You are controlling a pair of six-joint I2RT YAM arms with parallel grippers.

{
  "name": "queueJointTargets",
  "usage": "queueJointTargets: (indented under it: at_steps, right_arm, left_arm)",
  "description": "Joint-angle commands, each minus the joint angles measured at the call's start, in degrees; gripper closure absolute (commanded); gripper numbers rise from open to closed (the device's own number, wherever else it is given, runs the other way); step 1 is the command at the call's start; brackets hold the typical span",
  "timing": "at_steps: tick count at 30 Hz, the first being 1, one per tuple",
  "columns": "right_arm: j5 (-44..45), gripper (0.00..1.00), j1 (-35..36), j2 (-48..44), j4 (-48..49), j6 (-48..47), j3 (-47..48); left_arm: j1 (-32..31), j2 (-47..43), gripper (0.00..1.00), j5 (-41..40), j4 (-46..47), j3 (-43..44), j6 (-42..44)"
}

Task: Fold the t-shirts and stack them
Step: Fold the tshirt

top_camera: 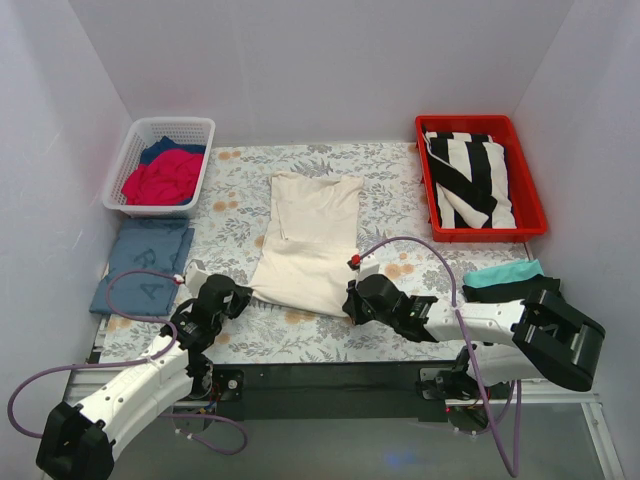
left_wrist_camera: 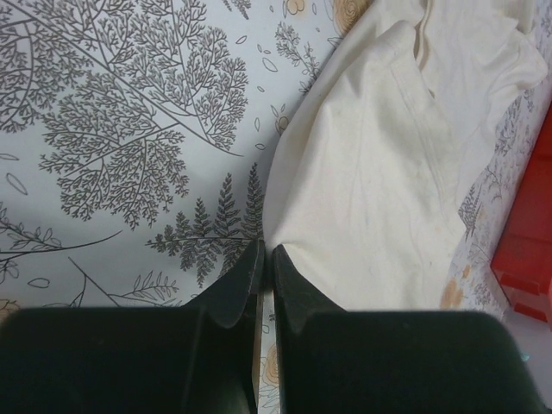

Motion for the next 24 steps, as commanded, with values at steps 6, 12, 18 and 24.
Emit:
queueJointTargets:
  at_steps: [6, 12, 18, 24]
  right_arm:
    - [11.3, 0.99, 6.4, -4.1, -11.2, 3.2, 4.2]
    - [13.5, 0.99, 7.2, -4.0, -12.8, 3.5, 6.3]
    - [15.7, 0.99, 7.3, -4.9, -14.1, 2.8, 8.3]
    - [19.1, 0.99, 7.2, -5.0, -16.6, -0.2, 12.2]
  left_arm:
    - [-2.7, -2.5, 1.0, -11.5, -8.3, 4.4, -4.8]
    - [-2.8, -2.0, 1.0, -14.2, -9.1, 8.4, -3.6]
    - [-3.1, 1.9, 1.0, -14.6, -8.2, 10.4, -3.3]
    - [-3.4, 4.7, 1.0, -17.2, -6.0, 13.5, -1.2]
